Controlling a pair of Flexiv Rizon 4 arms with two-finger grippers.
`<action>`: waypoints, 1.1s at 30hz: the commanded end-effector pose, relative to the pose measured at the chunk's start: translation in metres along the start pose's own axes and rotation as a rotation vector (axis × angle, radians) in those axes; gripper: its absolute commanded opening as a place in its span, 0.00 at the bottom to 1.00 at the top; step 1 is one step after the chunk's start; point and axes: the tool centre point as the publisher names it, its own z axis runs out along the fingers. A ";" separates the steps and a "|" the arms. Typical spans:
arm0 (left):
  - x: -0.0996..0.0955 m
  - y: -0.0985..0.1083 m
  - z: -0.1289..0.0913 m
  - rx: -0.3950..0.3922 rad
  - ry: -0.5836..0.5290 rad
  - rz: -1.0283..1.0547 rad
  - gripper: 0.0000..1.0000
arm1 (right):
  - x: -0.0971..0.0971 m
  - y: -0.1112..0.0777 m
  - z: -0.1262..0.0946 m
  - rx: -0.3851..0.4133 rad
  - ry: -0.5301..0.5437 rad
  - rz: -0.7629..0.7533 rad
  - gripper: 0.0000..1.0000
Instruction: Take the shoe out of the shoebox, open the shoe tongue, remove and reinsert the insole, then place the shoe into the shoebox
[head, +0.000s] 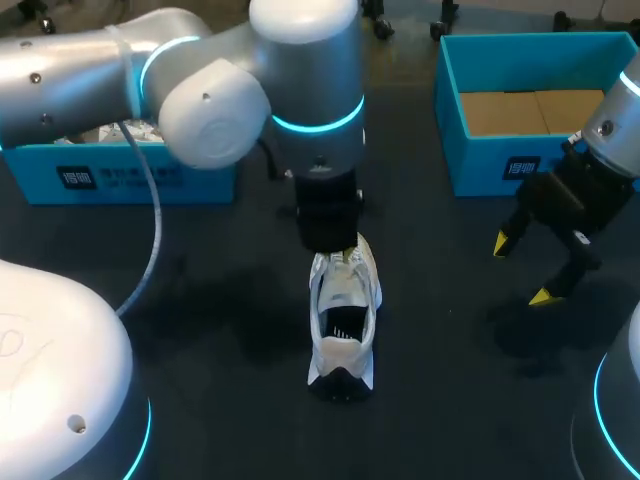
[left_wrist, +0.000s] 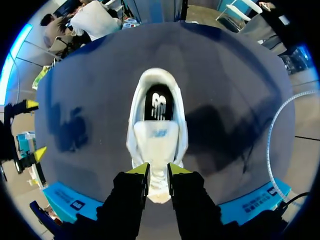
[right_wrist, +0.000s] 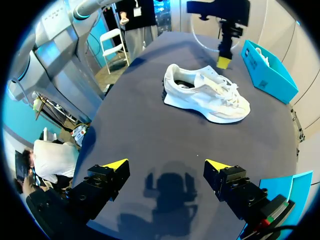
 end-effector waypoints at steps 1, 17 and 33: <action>-0.002 -0.013 0.021 0.020 0.011 0.017 0.28 | 0.000 0.000 0.001 0.003 0.000 0.000 1.00; 0.002 -0.029 0.028 0.048 0.009 0.032 0.33 | 0.000 0.000 0.001 0.003 0.000 0.000 1.00; 0.006 -0.047 0.015 0.020 0.001 0.003 0.42 | 0.000 0.000 0.001 0.003 0.000 0.000 1.00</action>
